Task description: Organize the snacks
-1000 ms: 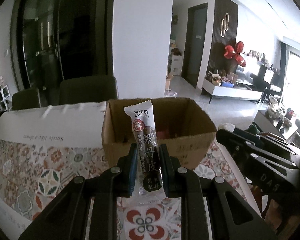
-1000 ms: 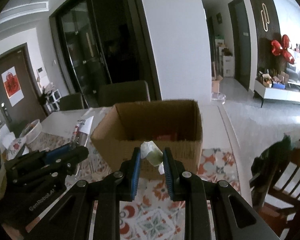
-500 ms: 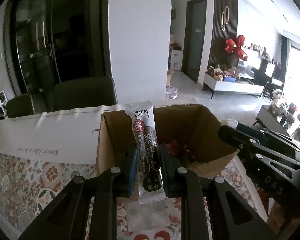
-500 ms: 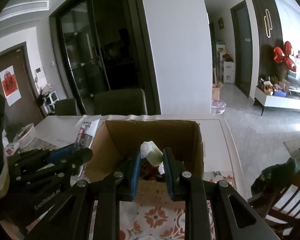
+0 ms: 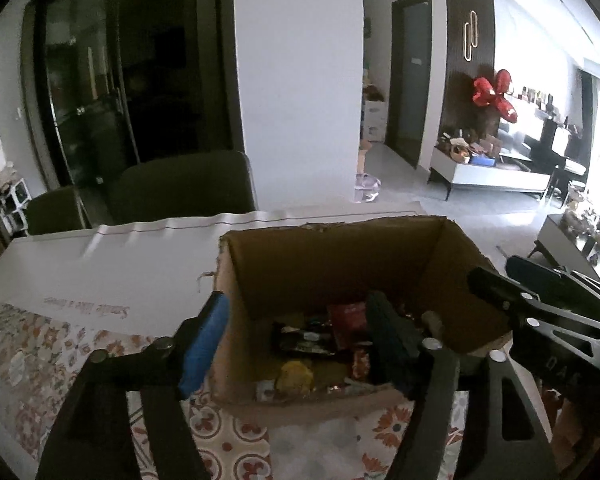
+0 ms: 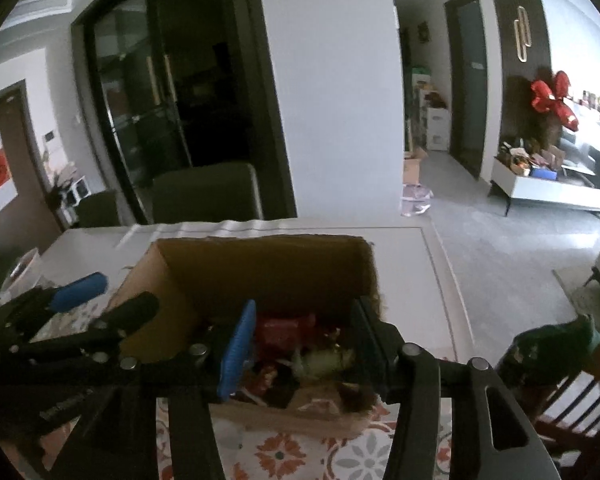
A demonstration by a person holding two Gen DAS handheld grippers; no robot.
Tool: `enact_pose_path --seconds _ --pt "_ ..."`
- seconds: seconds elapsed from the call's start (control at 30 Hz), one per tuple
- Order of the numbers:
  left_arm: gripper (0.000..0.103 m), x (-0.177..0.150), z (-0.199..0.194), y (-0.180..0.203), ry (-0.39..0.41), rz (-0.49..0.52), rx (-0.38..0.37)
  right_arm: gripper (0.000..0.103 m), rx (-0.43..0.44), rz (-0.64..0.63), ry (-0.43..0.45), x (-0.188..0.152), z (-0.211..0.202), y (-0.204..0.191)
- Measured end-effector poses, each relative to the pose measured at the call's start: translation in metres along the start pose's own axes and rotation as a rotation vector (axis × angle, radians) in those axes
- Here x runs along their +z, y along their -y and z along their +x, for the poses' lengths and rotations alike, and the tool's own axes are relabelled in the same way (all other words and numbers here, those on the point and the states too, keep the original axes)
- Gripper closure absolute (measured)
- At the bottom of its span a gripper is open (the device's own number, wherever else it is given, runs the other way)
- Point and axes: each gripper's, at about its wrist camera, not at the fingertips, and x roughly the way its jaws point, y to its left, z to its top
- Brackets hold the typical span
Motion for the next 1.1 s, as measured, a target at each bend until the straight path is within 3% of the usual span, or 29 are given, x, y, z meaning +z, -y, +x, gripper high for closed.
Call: enact_pose_path --seconds 0.1,0.2,0.4,0.6,0.7,1.1 --pt "0.018 -0.007 -0.014 0.0 0.039 0.013 0.032 0.051 -0.017 0.004 -0.007 -0.007 -0.007 0.003" --pt "0.011 -0.014 -0.031 0.0 0.071 0.015 0.061 0.041 -0.026 0.011 -0.006 -0.016 -0.02 0.001" --pt "0.005 -0.026 -0.07 0.003 0.122 0.036 0.078 0.036 -0.042 0.021 0.009 -0.034 -0.057 -0.003" --pt "0.001 -0.04 -0.116 0.005 0.166 0.032 0.06 0.033 -0.068 0.018 0.053 -0.049 -0.104 -0.011" --pt "0.0 -0.049 -0.139 0.005 0.191 0.029 0.056 0.026 -0.096 0.011 0.087 -0.058 -0.13 -0.016" --pt "0.0 -0.09 -0.207 0.0 0.258 0.01 0.092 0.016 -0.142 -0.02 0.219 -0.088 -0.209 -0.04"
